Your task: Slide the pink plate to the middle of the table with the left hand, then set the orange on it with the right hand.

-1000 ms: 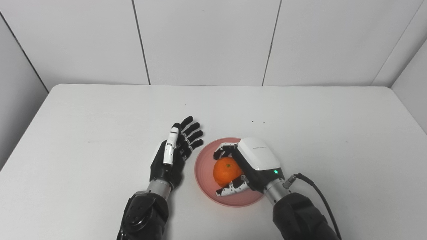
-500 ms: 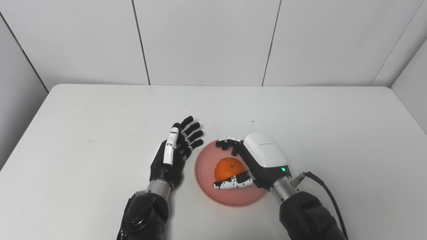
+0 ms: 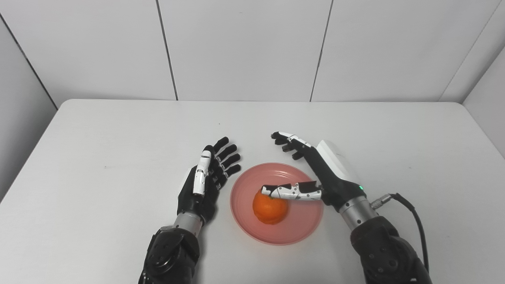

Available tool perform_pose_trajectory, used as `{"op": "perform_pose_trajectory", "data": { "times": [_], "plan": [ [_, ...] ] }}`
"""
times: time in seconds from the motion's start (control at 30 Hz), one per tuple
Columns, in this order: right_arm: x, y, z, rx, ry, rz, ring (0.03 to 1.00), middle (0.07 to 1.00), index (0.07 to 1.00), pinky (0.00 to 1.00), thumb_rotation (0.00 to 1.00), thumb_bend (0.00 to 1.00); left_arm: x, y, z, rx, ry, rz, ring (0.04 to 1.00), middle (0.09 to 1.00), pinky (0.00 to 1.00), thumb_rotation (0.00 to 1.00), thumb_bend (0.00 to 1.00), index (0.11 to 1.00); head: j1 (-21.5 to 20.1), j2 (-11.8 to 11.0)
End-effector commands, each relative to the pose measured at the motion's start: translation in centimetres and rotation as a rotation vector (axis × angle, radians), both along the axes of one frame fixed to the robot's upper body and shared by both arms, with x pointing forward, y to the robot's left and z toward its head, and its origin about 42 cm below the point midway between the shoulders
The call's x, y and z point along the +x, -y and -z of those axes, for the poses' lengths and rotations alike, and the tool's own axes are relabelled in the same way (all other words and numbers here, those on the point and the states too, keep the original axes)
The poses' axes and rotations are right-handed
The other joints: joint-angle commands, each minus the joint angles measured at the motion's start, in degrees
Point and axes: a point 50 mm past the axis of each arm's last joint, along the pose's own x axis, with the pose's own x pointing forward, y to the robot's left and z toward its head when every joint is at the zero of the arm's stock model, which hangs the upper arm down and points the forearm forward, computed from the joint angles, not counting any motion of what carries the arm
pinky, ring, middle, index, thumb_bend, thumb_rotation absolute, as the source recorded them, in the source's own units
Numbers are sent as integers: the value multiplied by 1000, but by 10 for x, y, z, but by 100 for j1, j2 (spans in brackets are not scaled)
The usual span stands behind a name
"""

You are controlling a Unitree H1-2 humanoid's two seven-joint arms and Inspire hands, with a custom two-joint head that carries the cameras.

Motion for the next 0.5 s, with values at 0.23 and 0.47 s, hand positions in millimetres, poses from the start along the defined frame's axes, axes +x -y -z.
{"op": "perform_pose_trajectory", "data": {
  "times": [0.23,0.47],
  "plan": [
    [-13,22,15,300,-11,146,841,879,887,760,999,777,-3,-1,0,-2,10,9,841,858,830,1000,376,853,15,-32],
    [-20,22,38,545,-90,169,930,963,974,880,1000,730,-9,-4,-8,49,59,21,882,899,883,1000,370,891,24,-50]
  ]
}}
